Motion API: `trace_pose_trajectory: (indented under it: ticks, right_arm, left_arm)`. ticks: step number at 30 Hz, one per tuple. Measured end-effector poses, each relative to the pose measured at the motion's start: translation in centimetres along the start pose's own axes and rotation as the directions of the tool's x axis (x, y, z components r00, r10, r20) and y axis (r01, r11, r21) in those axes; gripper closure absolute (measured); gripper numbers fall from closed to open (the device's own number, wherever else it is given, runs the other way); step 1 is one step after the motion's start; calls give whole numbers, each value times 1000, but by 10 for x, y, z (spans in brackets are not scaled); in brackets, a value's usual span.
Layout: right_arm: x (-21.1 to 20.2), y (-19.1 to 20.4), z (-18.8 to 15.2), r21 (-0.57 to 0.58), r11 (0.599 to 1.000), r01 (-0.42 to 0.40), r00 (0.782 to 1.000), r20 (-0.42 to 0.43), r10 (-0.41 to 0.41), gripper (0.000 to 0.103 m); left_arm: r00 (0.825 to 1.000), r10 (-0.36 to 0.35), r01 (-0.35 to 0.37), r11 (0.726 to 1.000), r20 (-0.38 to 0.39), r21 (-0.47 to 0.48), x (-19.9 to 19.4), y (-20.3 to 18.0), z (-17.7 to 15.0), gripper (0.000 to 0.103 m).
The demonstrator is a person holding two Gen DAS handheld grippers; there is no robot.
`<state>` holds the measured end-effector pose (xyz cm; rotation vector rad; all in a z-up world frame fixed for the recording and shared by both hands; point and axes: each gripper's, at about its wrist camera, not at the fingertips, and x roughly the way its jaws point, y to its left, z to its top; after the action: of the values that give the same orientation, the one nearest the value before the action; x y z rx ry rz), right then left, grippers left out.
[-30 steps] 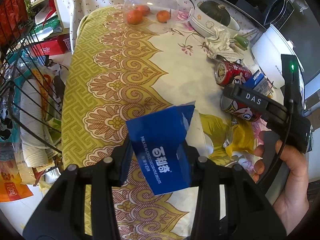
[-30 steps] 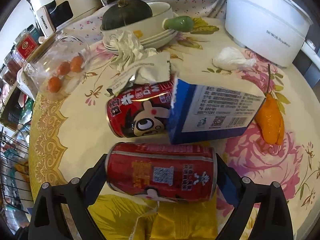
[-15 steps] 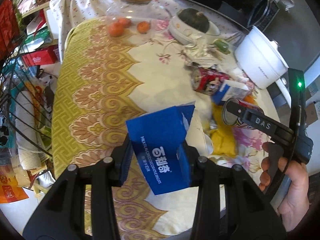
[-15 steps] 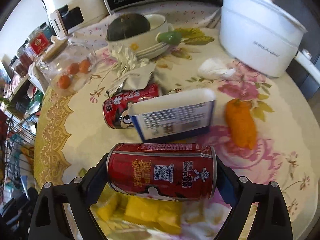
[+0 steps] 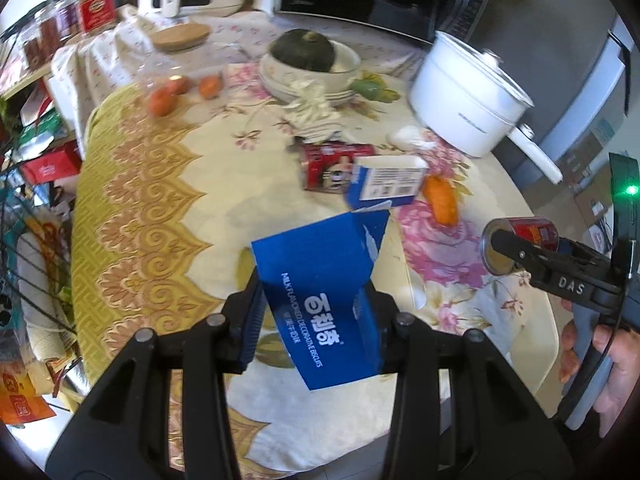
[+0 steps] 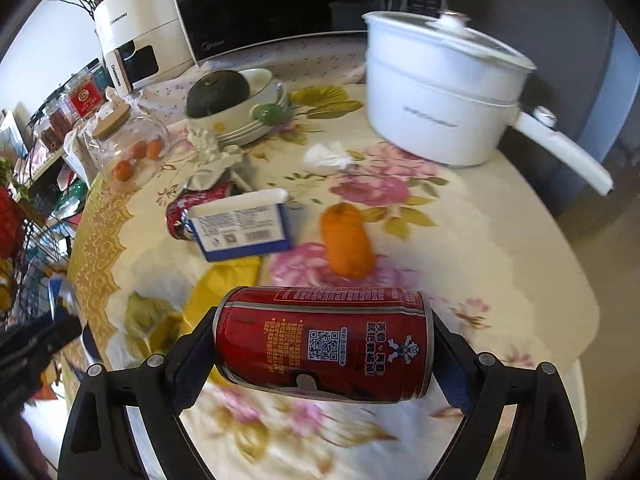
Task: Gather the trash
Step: 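Lift the red can with the right gripper while the left holds the blue box, then carry both items over the white bin and open the left gripper to drop the blue box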
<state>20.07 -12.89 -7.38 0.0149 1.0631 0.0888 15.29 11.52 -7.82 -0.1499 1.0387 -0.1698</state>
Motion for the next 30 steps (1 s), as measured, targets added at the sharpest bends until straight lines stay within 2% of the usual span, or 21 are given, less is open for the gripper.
trace_pose_trajectory:
  ticks: [6,13,18,20,23,30]
  right_arm:
    - [-22,-40,-17,2,1000,11,1000,3,-11,9]
    - [-39,-85,-37,3,999,42,999,3,-42,9]
    - [-45,-111,-57,-4,999,47,999,17,-47,9]
    - [-42,-125,-65,12,999,51,999,-16,-51,9]
    - [-46,-141,-68,27,1000,12,1000,-28,-11,9]
    - [-56,-180,-85,52,999,13,999,-37,-11,9]
  left_arm:
    - [999,-30,29,996,14,85,0,-40,1,59]
    - [997,-73,73,981,-9,177,11,-91,-3,59]
    - [996,-77,88,960,-54,265,28,-130,-13,59]
    - [994,-79,96,952,-71,292,33,-142,-17,59]
    - [991,-84,114,933,-99,342,41,-164,-24,59]
    - [982,-125,175,888,-144,425,47,-216,-41,59]
